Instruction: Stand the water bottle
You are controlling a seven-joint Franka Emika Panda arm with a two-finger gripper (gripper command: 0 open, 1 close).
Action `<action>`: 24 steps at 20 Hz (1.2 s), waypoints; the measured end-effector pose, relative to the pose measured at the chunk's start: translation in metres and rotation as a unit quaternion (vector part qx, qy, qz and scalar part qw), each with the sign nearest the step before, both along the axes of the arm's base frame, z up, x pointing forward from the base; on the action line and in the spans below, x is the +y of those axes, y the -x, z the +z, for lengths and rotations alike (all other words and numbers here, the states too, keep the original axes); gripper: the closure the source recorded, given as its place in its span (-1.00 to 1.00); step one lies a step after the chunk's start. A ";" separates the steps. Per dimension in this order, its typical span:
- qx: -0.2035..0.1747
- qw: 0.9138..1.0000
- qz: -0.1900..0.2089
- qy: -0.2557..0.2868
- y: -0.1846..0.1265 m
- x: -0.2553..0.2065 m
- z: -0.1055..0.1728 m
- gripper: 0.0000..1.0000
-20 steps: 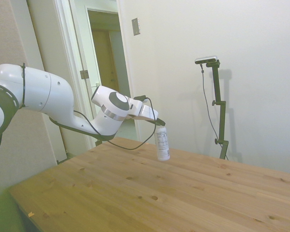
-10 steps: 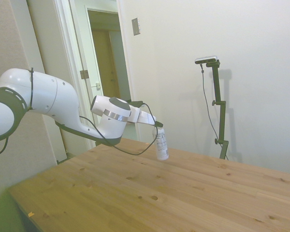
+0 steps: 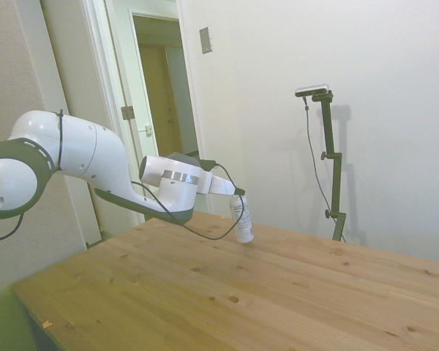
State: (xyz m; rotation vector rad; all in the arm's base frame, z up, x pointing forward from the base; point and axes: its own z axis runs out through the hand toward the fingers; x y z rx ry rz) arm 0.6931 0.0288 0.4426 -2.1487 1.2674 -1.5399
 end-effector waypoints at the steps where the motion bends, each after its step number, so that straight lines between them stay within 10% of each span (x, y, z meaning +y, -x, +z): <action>1: 0.000 1.000 0.001 -0.003 0.000 -0.001 -0.002 1.00; 6: -0.004 1.000 0.000 -0.013 0.001 -0.008 -0.008 1.00; 7: -0.005 1.000 -0.001 -0.015 0.001 -0.010 -0.009 -1.00; 24: -0.003 1.000 -0.012 -0.024 0.004 -0.026 -0.012 -1.00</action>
